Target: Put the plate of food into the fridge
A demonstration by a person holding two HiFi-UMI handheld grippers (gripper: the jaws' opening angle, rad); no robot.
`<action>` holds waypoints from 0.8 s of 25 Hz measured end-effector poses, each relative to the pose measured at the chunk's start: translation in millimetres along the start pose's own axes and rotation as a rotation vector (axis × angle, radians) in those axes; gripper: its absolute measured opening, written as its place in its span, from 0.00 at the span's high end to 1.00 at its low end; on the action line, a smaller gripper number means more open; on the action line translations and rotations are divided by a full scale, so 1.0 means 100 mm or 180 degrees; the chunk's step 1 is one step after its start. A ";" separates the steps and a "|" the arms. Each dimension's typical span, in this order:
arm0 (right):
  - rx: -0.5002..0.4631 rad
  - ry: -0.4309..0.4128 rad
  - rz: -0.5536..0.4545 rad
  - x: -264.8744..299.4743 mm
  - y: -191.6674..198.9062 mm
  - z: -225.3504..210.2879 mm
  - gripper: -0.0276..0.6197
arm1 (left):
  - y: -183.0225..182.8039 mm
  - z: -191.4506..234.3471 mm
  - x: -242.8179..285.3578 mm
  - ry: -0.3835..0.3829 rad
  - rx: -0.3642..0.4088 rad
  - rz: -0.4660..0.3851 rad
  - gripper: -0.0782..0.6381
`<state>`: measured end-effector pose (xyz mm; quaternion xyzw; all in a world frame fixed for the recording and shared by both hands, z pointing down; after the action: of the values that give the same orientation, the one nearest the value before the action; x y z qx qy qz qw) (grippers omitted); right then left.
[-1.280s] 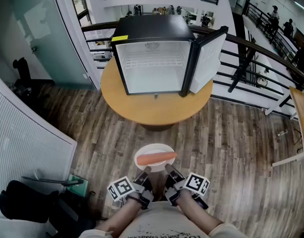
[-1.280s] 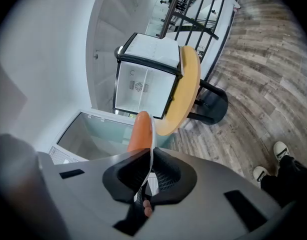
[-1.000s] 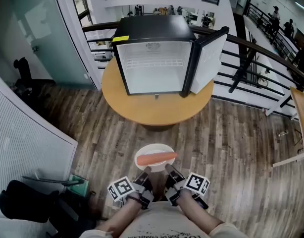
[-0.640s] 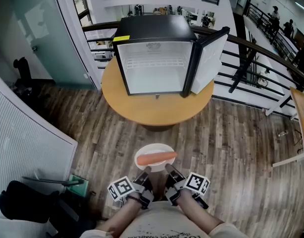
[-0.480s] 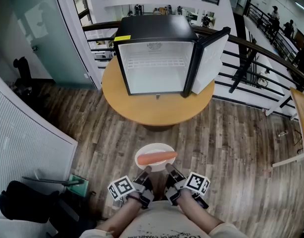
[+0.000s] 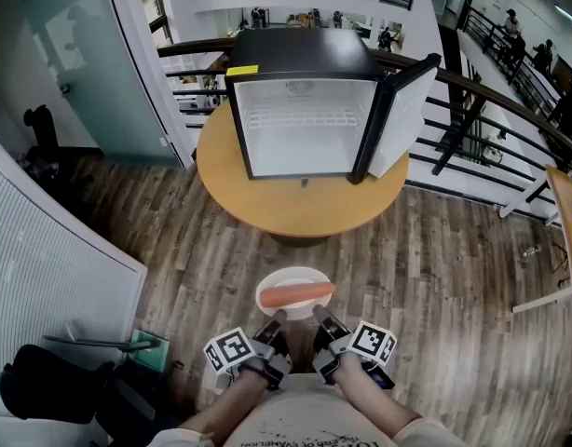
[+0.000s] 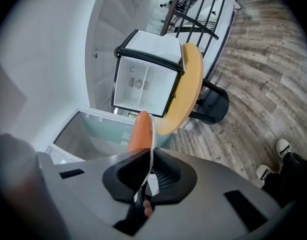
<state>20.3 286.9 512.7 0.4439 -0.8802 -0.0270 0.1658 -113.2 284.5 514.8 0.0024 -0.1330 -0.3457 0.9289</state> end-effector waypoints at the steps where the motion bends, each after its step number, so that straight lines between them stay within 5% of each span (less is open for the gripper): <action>1: -0.0001 -0.0001 -0.0008 0.03 0.03 0.01 0.90 | -0.03 0.01 -0.02 -0.0005 -0.0007 0.0010 0.83; 11: 0.0035 0.0062 -0.0072 0.20 0.19 0.03 0.90 | -0.22 0.13 -0.12 0.0007 -0.0037 0.0111 0.83; 20: 0.0139 0.0081 -0.0055 0.51 -0.14 -0.15 0.90 | -0.45 0.21 0.30 -0.0064 -0.0062 0.0119 0.83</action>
<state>7.8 239.5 537.4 0.4553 -0.8745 -0.0036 0.1670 -125.3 233.1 537.9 -0.0126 -0.1389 -0.3295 0.9338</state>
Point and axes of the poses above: the fingertips, and each gripper's own axes: x forward along the fingers, z to its left, y out of its underside, the point moved 3 cm from there along -x, backward along the fingers, and after that the axes turned 2 degrees about z, right-handed, at the moved point
